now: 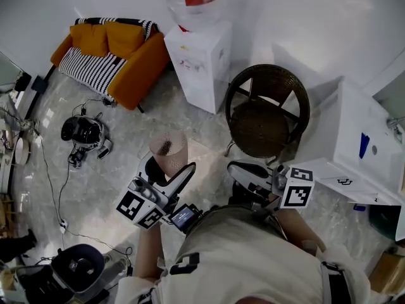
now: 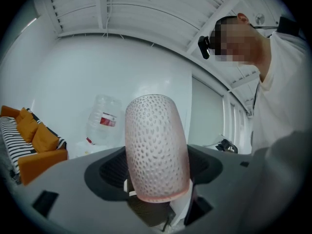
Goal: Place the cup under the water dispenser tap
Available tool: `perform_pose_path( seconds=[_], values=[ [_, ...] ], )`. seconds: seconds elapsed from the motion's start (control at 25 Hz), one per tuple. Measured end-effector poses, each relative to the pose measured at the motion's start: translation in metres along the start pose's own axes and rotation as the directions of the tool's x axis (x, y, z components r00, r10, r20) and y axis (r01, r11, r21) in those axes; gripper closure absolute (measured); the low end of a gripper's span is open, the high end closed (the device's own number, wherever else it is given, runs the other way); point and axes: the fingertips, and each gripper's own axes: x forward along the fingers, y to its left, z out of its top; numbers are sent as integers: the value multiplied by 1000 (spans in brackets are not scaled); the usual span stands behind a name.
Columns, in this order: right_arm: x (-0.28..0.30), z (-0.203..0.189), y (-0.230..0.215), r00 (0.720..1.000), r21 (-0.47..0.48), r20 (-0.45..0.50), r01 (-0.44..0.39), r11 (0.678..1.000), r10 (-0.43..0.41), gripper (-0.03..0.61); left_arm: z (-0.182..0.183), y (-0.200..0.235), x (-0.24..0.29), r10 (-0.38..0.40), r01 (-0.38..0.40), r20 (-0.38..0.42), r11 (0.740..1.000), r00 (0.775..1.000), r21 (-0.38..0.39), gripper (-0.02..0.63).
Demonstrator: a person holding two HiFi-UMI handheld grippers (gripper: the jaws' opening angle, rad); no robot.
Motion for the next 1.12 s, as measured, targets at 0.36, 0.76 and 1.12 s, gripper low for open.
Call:
perform_pose_path(
  seconds=[0.36, 0.76, 1.12],
  values=[
    [-41, 65, -53, 997, -26, -63, -42, 999, 40, 552, 7, 18, 74, 154, -155, 18, 988, 988, 28, 218],
    [-62, 102, -91, 990, -16, -96, -103, 995, 101, 552, 13, 48, 120, 281, -283, 32, 958, 959, 43, 217],
    [-69, 116, -110, 995, -11, -63, -74, 997, 73, 552, -10, 79, 155, 270, -269, -44, 962, 962, 39, 218]
  ],
)
